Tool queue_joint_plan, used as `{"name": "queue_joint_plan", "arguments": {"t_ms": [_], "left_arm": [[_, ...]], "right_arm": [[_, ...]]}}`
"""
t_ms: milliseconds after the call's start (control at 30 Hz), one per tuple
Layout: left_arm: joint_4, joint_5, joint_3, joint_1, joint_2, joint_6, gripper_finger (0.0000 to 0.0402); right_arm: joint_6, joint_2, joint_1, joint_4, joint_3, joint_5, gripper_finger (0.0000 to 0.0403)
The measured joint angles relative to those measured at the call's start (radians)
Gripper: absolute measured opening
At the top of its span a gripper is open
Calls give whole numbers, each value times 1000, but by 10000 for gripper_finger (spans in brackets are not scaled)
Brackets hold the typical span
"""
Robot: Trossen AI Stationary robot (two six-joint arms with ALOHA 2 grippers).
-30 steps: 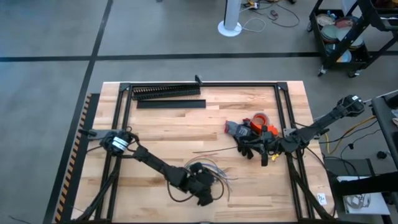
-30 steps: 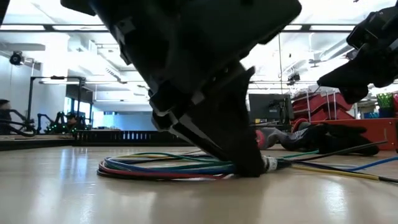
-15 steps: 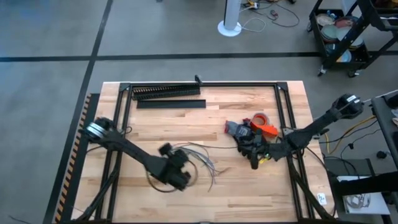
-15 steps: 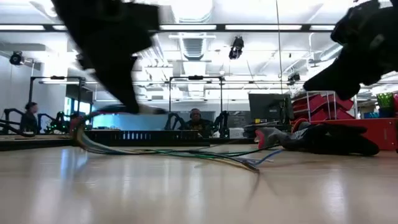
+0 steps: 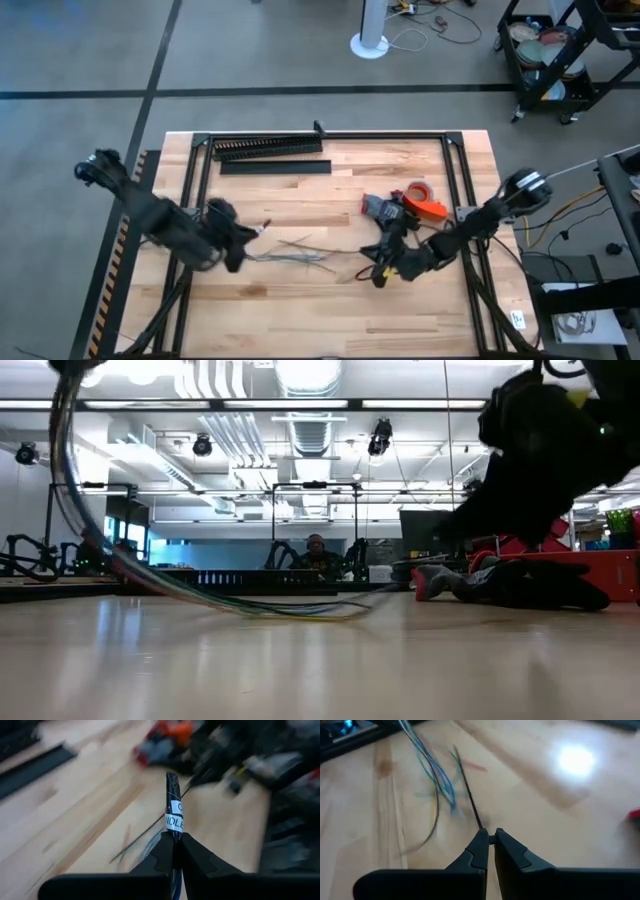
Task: Ziptie cables
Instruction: Wrap the black zip tie on the cable
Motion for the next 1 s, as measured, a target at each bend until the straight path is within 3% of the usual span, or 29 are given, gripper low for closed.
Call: {"name": "queue_joint_plan", "arguments": {"t_ms": [167,333,533,633,800,900,1000], "left_arm": [[12,-24,216,0,-32,190,2],[4,-122,445,2,-9,419,2],[-158,-236,607,18,39,458,2],[-211,-270,594,57,62,412,3],[-203,-227,460,168,135,336,3],[-117,-127,327,254,189,257,3],[125,61,175,329,267,296,3]], "right_arm": [[47,146,13,0,94,5,0],[72,228,-6,-1,170,105,0],[47,202,-91,-2,177,159,0],[33,194,-142,4,181,161,0],[32,201,-152,0,181,176,0],[33,206,-134,1,181,184,0],[32,208,-114,1,187,184,0]]}}
